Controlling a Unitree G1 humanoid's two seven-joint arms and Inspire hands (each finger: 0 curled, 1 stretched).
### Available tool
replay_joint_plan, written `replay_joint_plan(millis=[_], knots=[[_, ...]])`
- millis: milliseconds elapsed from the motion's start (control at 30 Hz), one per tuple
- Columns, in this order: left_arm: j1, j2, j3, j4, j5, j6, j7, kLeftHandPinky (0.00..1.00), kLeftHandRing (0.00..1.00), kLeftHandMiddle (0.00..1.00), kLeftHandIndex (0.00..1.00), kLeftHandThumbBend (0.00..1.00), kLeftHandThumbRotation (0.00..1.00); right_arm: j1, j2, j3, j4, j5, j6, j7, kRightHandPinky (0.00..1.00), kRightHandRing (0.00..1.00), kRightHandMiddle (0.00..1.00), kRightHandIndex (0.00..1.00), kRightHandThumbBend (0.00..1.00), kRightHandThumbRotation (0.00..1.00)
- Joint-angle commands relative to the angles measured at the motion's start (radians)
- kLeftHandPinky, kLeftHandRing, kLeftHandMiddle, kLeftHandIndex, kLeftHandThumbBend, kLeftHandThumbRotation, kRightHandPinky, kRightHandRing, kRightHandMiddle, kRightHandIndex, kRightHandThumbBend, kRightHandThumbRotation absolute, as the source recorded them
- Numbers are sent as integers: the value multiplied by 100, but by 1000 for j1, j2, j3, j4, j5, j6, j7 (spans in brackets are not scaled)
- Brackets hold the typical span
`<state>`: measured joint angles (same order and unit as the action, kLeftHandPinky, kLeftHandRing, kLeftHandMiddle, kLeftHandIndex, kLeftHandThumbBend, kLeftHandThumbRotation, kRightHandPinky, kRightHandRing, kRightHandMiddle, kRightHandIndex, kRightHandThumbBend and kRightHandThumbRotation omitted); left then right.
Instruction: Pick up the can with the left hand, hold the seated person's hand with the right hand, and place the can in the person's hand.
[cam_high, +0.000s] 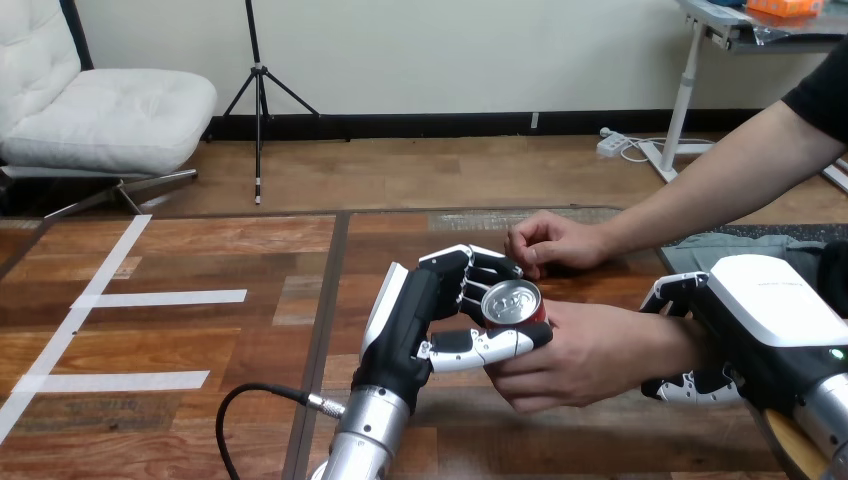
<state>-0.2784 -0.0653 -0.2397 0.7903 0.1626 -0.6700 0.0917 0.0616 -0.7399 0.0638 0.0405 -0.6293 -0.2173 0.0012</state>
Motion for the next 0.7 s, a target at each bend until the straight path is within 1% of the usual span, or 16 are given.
replay_joint_plan(millis=[0, 133, 433, 667], knots=[[18, -80, -8, -64, -12, -30, 2, 44, 50, 54, 53, 65, 0, -28, 23, -15, -16, 12, 18, 5, 37, 43, 51, 55, 62, 0], [24, -81, -10, -73, -25, -26, -8, 44, 50, 54, 53, 65, 0, -28, 25, -15, -13, 14, 17, 4, 37, 43, 51, 55, 62, 0], [34, -76, -20, -99, -33, -16, -10, 45, 50, 54, 53, 65, 0, -34, 25, -14, 4, 14, 4, -6, 35, 42, 50, 54, 63, 0], [35, -72, -22, -109, -34, -13, -15, 45, 50, 54, 53, 65, 0, -36, 27, -15, -1, 22, 20, 13, 38, 43, 51, 54, 62, 0]])
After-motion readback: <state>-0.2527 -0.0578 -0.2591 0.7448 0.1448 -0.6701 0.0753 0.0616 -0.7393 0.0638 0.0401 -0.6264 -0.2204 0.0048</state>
